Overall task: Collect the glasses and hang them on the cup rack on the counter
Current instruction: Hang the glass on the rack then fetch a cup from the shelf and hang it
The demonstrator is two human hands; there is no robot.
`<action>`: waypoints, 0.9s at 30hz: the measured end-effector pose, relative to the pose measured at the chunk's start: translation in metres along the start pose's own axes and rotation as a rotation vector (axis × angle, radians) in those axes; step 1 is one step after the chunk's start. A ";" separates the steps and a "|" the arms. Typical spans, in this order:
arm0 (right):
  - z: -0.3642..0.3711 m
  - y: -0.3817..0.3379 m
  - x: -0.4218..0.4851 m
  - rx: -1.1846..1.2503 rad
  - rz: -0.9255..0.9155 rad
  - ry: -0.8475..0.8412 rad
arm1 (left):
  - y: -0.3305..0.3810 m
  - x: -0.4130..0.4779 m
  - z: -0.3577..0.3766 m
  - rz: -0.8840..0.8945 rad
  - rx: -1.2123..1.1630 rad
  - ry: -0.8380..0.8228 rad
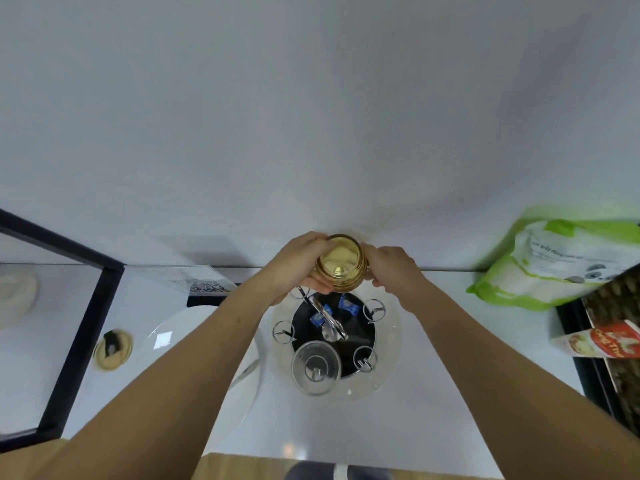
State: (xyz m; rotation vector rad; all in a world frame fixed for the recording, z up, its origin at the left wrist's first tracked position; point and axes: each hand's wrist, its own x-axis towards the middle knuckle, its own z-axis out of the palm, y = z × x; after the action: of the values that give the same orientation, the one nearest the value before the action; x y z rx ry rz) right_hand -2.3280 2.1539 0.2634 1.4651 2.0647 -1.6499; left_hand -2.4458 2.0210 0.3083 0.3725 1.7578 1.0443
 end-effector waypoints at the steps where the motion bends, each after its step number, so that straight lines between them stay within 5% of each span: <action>1: 0.002 0.002 0.002 0.011 0.015 -0.011 | -0.002 0.002 0.000 -0.002 0.019 -0.005; 13: 0.031 0.040 0.020 0.239 0.270 -0.120 | -0.030 0.051 -0.003 0.132 0.745 -0.089; 27: 0.038 0.077 0.040 0.492 0.427 -0.171 | -0.055 0.074 -0.002 0.148 0.566 -0.090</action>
State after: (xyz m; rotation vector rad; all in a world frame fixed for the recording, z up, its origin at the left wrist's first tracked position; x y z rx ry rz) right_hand -2.3103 2.1430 0.1713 1.6690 1.1920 -2.0768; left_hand -2.4680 2.0373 0.2204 0.8969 1.9454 0.5985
